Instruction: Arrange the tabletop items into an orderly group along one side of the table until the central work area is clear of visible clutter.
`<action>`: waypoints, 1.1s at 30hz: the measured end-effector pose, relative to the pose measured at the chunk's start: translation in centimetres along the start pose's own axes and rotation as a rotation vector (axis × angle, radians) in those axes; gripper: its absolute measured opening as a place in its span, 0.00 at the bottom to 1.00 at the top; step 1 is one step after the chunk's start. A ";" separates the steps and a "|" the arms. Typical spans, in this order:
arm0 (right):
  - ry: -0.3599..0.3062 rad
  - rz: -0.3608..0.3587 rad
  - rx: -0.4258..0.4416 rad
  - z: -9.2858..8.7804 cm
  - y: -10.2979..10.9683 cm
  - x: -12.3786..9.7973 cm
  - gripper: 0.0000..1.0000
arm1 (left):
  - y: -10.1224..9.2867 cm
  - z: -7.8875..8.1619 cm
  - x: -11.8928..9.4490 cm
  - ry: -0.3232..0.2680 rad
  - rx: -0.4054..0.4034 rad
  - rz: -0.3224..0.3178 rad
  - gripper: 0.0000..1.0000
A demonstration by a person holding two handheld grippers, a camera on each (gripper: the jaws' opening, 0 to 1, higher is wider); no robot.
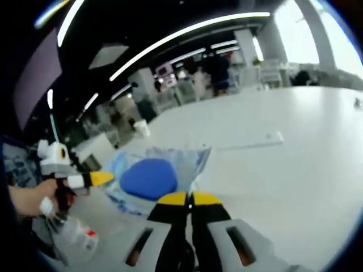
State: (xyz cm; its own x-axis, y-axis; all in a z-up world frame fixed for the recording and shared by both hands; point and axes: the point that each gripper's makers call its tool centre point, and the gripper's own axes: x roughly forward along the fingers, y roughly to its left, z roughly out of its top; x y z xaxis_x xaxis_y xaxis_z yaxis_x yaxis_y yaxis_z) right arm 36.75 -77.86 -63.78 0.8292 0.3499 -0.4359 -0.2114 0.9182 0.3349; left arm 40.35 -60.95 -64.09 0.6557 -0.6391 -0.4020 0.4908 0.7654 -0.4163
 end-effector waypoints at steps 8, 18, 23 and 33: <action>-0.003 -0.051 0.007 -0.1 -3.3 -0.7 0.00 | -1.9 -0.5 2.6 0.039 0.059 -0.097 0.05; -0.003 -0.106 0.015 -0.5 -6.9 -0.6 0.00 | -3.3 -2.3 6.5 0.118 0.111 -0.188 0.06; 0.001 -0.141 0.029 -1.2 -9.3 -0.9 0.00 | -4.5 -3.5 8.8 0.158 0.193 -0.245 0.07; 0.012 -0.176 0.043 -2.3 -12.8 -1.6 0.00 | -7.0 -4.7 11.4 0.206 0.295 -0.403 0.09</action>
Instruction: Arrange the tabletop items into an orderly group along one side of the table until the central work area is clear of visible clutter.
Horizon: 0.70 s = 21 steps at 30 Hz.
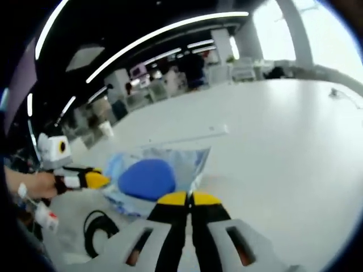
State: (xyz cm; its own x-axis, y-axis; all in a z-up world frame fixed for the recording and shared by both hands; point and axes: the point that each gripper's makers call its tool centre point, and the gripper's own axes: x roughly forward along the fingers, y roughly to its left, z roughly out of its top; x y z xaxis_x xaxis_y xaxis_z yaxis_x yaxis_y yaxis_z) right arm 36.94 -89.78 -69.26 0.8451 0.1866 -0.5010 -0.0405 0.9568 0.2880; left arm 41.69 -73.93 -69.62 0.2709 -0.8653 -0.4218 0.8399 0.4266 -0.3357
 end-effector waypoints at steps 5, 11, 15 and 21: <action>-0.009 0.002 0.004 0.2 -1.0 0.0 0.00 | -0.3 -0.6 0.8 0.053 0.115 -0.040 0.10; 0.014 0.006 -0.010 -0.5 -2.2 -0.4 0.00 | -1.1 -0.6 1.8 0.075 0.128 -0.080 0.10; 0.023 -0.002 -0.012 -0.9 -3.1 -0.6 0.00 | -2.3 -0.9 2.6 0.096 0.136 -0.096 0.10; 0.034 -0.012 -0.014 -1.2 -4.7 -0.7 0.00 | -2.8 -1.9 3.3 0.134 0.133 -0.126 0.10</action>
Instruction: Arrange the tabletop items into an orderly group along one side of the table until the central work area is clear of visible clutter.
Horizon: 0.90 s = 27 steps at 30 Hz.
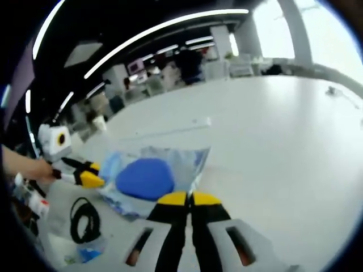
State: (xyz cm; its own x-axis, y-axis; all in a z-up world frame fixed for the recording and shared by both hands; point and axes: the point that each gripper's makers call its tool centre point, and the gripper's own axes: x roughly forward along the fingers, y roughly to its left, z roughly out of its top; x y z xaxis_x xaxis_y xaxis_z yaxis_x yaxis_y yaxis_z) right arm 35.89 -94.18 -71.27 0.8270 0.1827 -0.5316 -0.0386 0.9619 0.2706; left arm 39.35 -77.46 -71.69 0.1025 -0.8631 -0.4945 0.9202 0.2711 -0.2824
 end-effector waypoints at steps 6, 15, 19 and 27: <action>0.026 -0.013 0.004 -1.1 -1.0 0.4 0.00 | -0.3 -0.2 0.6 0.010 -0.016 -0.003 0.09; 0.030 -0.026 0.009 -1.2 -2.0 0.9 0.00 | -0.7 -0.4 0.8 0.016 -0.051 -0.010 0.09; 0.027 -0.040 -0.004 -1.2 -1.8 0.5 0.00 | -1.3 -0.4 1.0 0.020 -0.033 -0.021 0.09; 0.028 -0.038 0.003 -1.3 -1.8 0.4 0.00 | -0.8 -0.4 0.6 0.015 -0.048 -0.001 0.10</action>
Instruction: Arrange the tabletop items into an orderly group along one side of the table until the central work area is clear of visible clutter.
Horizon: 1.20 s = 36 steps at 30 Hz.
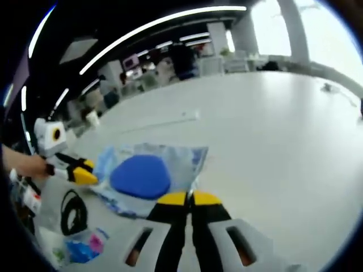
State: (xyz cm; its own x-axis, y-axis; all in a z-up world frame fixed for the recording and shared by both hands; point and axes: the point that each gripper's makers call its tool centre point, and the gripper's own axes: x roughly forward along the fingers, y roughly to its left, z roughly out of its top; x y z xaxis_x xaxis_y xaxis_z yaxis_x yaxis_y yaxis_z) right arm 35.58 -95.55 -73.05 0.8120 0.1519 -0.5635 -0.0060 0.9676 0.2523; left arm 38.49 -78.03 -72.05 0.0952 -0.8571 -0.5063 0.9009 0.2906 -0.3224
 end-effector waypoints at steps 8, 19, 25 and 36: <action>-0.002 0.004 -0.017 0.2 -0.1 0.7 0.00 | 0.6 -0.1 -0.2 0.008 -0.001 0.014 0.09; -0.001 -0.021 -0.057 0.3 -0.8 0.8 0.23 | 1.2 -0.3 -0.5 0.024 0.014 0.042 0.19; -0.037 -0.033 -0.057 1.1 -0.8 0.0 0.45 | 2.7 -0.1 -1.6 0.004 -0.055 0.100 0.45; -0.235 0.080 -0.146 5.7 3.7 -1.7 0.95 | 5.1 4.1 -6.2 -0.178 -0.038 0.242 0.99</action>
State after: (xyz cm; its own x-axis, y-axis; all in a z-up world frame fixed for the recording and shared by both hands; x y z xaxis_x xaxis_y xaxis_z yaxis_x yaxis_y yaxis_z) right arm 37.44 -93.33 -66.67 0.9184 0.1949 -0.3443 -0.1459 0.9758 0.1630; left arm 44.19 -73.01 -67.32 0.3805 -0.8213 -0.4252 0.8271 0.5079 -0.2409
